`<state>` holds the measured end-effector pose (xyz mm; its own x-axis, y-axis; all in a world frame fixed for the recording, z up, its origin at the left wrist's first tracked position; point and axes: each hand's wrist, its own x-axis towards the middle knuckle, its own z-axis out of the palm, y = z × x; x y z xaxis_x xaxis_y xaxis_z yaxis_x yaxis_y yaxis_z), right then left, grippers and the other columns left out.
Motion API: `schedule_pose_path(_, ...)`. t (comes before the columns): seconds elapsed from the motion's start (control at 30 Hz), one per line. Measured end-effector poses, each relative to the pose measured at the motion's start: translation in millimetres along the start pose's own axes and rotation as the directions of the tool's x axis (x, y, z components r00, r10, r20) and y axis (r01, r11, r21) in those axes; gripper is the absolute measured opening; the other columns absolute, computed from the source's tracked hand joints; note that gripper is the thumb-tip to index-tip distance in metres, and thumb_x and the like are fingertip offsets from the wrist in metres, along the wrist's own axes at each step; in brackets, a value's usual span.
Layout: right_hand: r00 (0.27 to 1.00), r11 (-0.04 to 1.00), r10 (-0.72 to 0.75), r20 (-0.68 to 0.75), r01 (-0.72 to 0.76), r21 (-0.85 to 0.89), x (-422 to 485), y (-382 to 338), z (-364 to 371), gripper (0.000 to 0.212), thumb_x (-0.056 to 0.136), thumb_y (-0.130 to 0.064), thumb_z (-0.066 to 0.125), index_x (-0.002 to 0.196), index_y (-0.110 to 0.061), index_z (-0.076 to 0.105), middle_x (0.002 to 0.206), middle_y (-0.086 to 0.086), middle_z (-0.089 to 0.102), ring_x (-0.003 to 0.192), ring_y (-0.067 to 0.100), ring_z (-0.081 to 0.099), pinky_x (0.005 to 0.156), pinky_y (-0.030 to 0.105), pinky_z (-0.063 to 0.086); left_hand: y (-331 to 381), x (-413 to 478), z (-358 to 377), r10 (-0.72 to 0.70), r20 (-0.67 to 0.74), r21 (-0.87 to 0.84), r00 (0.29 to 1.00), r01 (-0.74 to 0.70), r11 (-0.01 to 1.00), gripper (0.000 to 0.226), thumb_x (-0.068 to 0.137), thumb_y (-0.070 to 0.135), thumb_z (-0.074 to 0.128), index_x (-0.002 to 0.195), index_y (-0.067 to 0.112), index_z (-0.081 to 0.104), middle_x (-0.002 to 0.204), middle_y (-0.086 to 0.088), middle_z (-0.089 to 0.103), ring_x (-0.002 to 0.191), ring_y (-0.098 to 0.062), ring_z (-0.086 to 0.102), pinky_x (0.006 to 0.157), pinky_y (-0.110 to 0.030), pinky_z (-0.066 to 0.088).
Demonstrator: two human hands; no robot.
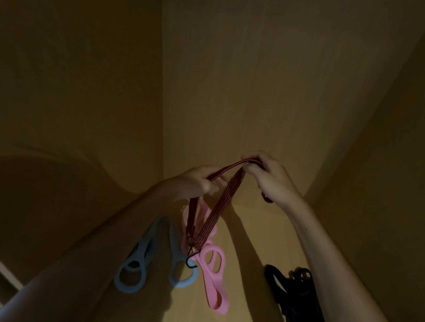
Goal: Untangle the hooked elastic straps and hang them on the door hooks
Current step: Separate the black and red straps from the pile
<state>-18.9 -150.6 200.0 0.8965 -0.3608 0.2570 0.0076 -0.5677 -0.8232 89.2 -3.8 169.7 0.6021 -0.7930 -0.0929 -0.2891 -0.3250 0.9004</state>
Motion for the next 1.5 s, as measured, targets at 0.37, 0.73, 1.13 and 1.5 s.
schedule_pose_path(0.37,0.993,0.991,-0.117,-0.019,0.118,0.056,3,9,-5,0.026,0.101,-0.025,0.038,0.112,-0.018,0.06,0.082,-0.011,0.055,0.072,0.008,0.052,0.07,0.019,0.042,3,1,7,0.043,0.089,-0.14,0.995,-0.03,0.99,0.022,0.079,0.004,0.061,0.095,0.019,0.059,0.076,-0.006,0.062,0.072,-0.023,0.064,0.07,-0.034,0.048)
schedule_pose_path(0.73,0.986,0.971,-0.074,-0.15,0.037,-0.237,2,32,-35,0.006,0.093,-0.019,0.054,0.093,-0.019,0.06,0.07,-0.01,0.052,0.065,0.004,0.048,0.055,0.011,0.036,-19,0,-11,-0.02,-0.083,0.03,0.996,0.022,0.999,0.013,0.078,0.013,0.058,0.073,0.025,0.059,0.067,0.002,0.054,0.057,-0.013,0.051,0.059,-0.028,0.043)
schedule_pose_path(1.13,0.961,0.974,0.178,0.213,-0.203,0.101,-51,59,71,0.02,0.078,-0.031,0.075,0.086,-0.029,0.057,0.078,-0.011,0.059,0.065,-0.003,0.059,0.061,0.01,0.049,10,26,18,-0.143,-0.213,-0.557,0.967,0.0,0.831,0.039,0.087,-0.008,0.034,0.125,-0.007,0.027,0.033,0.006,0.032,0.029,-0.01,0.036,0.038,-0.019,0.034)
schedule_pose_path(1.5,0.966,0.928,0.257,0.039,-0.258,0.268,-85,87,97,0.013,0.092,-0.017,0.057,0.105,-0.019,0.059,0.084,0.004,0.071,0.077,0.026,0.068,0.071,0.04,0.056,-10,34,23,-0.207,-0.253,-0.486,0.945,0.061,0.872,0.049,0.087,-0.006,0.039,0.04,0.009,0.046,0.027,0.004,0.04,0.027,-0.011,0.044,0.037,-0.015,0.035)
